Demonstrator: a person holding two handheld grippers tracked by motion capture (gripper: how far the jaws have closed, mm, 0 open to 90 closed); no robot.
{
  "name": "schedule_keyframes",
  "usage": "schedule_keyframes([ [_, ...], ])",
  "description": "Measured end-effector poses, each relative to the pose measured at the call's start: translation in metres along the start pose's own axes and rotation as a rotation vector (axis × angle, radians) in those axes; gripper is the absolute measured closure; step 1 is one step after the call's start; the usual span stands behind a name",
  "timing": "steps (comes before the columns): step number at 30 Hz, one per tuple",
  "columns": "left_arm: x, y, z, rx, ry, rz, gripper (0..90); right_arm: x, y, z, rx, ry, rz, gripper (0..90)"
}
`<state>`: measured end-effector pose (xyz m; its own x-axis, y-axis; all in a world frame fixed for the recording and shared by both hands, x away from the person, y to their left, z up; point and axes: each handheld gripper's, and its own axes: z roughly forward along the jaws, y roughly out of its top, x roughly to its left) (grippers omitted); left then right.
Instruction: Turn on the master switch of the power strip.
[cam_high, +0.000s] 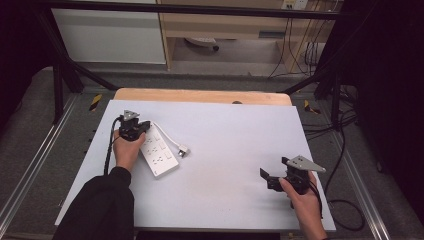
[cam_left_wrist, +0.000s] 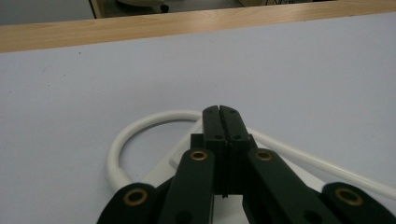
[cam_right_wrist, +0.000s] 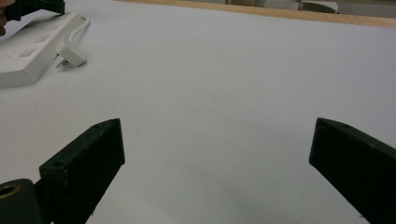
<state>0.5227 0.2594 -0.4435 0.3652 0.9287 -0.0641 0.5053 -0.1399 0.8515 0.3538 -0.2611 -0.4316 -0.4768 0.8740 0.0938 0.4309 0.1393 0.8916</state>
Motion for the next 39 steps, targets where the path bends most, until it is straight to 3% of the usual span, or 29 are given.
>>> schedule_keyframes([
  [11,-0.001,0.002,-0.003,-0.01,0.0,0.0,90.0,0.0,0.0,0.0,0.001,0.001,-0.002,3.8],
  [15,-0.003,0.003,-0.004,-0.012,-0.003,0.007,83.9,0.0,0.0,0.0,-0.001,0.0,-0.002,3.8],
  [20,-0.004,0.005,-0.007,-0.032,-0.006,0.006,74.1,0.0,0.0,0.0,0.0,0.001,-0.002,3.8],
  [24,-0.005,0.007,-0.01,-0.04,-0.002,0.007,60.7,0.0,0.0,0.0,0.0,0.0,-0.002,3.8],
  [31,-0.008,0.01,-0.016,-0.067,-0.046,-0.008,44.2,0.001,0.0,0.001,0.001,0.001,-0.001,3.8],
  [39,-0.015,0.012,-0.017,-0.062,-0.095,-0.04,19.3,0.001,0.0,0.001,0.003,0.003,-0.001,3.7],
])
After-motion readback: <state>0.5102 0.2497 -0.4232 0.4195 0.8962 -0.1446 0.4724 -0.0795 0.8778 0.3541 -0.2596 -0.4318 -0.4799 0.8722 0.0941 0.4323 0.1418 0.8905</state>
